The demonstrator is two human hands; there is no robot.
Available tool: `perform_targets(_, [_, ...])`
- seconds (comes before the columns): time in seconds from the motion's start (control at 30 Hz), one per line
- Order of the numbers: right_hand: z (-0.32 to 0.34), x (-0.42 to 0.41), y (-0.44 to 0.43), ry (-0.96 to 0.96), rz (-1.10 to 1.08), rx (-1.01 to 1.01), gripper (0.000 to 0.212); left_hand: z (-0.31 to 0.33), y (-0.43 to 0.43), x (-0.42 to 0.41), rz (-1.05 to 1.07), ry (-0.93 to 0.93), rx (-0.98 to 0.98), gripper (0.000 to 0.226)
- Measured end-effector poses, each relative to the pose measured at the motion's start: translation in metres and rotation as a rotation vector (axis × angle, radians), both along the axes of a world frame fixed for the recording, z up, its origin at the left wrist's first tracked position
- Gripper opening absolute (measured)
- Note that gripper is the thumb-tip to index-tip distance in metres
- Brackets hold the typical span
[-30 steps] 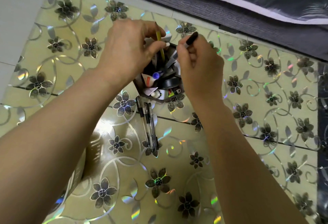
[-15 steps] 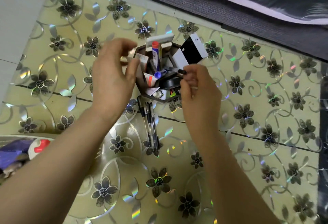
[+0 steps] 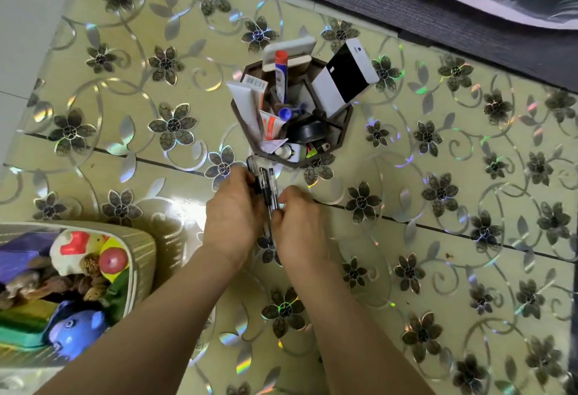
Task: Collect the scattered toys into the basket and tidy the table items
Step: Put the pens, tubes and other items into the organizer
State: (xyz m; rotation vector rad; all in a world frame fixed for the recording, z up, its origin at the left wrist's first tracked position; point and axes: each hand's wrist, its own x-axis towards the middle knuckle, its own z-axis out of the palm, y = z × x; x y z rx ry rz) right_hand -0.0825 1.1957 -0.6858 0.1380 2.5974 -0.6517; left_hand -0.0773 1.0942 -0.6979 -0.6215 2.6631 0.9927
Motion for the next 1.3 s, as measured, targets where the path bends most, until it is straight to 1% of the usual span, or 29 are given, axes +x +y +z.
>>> perform_targets(0.07, [-0.002, -0.001, -0.003, -0.009, 0.013, 0.076, 0.016, 0.001, 0.001, -0.002, -0.022, -0.017, -0.018, 0.027])
perform_targets(0.17, [-0.003, -0.002, -0.007, -0.050, 0.022, 0.139, 0.012, 0.002, 0.002, -0.007, -0.028, -0.071, -0.057, 0.033])
perform_targets(0.23, [0.000, -0.002, -0.005, -0.067, 0.005, 0.125, 0.010, 0.003, 0.002, -0.011, -0.049, -0.082, -0.102, 0.030])
perform_targets(0.3, [0.008, 0.000, 0.004, -0.053, 0.013, 0.090, 0.013, 0.002, 0.002, -0.013, -0.069, -0.082, -0.119, 0.027])
perform_targets(0.4, [0.031, 0.003, 0.027, 0.041, 0.001, 0.029, 0.013, 0.007, -0.006, -0.012, -0.042, -0.099, -0.136, 0.029])
perform_targets(0.43, [0.041, 0.002, 0.036, 0.099, -0.027, -0.003, 0.011, 0.011, -0.011, -0.012, -0.035, -0.107, -0.143, 0.028])
perform_targets(0.5, [0.066, -0.005, 0.051, 0.278, -0.105, -0.062, 0.012, 0.023, -0.022, -0.012, -0.007, -0.109, -0.131, 0.024])
perform_targets(0.53, [0.081, -0.013, 0.057, 0.387, -0.147, -0.113, 0.012, 0.031, -0.028, -0.013, 0.027, -0.088, -0.113, 0.024])
perform_targets(0.6, [0.109, -0.033, 0.063, 0.554, -0.248, -0.321, 0.011, 0.048, -0.040, -0.017, 0.109, 0.033, -0.058, 0.025])
perform_targets(0.67, [0.126, -0.058, 0.062, 0.628, -0.312, -0.528, 0.003, 0.069, -0.049, -0.026, 0.180, 0.201, 0.024, 0.021])
perform_targets(0.7, [0.130, -0.070, 0.057, 0.662, -0.298, -0.555, 0.004, 0.082, -0.053, -0.032, 0.201, 0.277, 0.071, 0.018])
perform_targets(0.73, [0.130, -0.083, 0.053, 0.697, -0.256, -0.538, 0.008, 0.095, -0.054, -0.040, 0.211, 0.352, 0.126, 0.020])
perform_targets(0.8, [0.119, -0.105, 0.042, 0.743, -0.155, -0.447, 0.011, 0.119, -0.055, -0.056, 0.214, 0.491, 0.240, 0.028])
perform_targets(0.83, [0.111, -0.113, 0.037, 0.743, -0.107, -0.398, 0.013, 0.128, -0.054, -0.063, 0.208, 0.547, 0.277, 0.029])
perform_targets(0.9, [0.091, -0.125, 0.030, 0.671, -0.025, -0.327, 0.013, 0.143, -0.051, -0.077, 0.186, 0.616, 0.309, 0.025])
perform_targets(0.97, [0.076, -0.128, 0.024, 0.558, 0.030, -0.272, 0.012, 0.154, -0.047, -0.088, 0.151, 0.648, 0.347, 0.022])
perform_targets(1.03, [0.068, -0.130, 0.019, 0.481, 0.026, -0.209, 0.011, 0.160, -0.042, -0.098, 0.089, 0.658, 0.359, 0.028])
perform_targets(1.07, [0.066, -0.131, 0.018, 0.452, 0.002, -0.188, 0.014, 0.162, -0.038, -0.102, 0.052, 0.653, 0.345, 0.032])
perform_targets(1.13, [0.067, -0.132, 0.014, 0.427, -0.029, -0.172, 0.031, 0.161, -0.028, -0.108, -0.028, 0.610, 0.291, 0.034])
perform_targets(1.17, [0.069, -0.131, 0.013, 0.421, -0.028, -0.175, 0.032, 0.158, -0.024, -0.111, -0.068, 0.578, 0.262, 0.031])
perform_targets(1.2, [0.070, -0.130, 0.013, 0.420, -0.025, -0.189, 0.025, 0.154, -0.019, -0.114, -0.105, 0.546, 0.236, 0.028])
perform_targets(1.23, [0.072, -0.129, 0.014, 0.418, -0.029, -0.203, 0.012, 0.149, -0.016, -0.116, -0.137, 0.519, 0.209, 0.025])
perform_targets(1.27, [0.074, -0.127, 0.016, 0.425, -0.037, -0.224, 0.009, 0.144, -0.013, -0.118, -0.165, 0.494, 0.190, 0.022])
perform_targets(1.3, [0.077, -0.125, 0.018, 0.439, -0.059, -0.250, 0.017, 0.139, -0.011, -0.119, -0.195, 0.468, 0.182, 0.019])
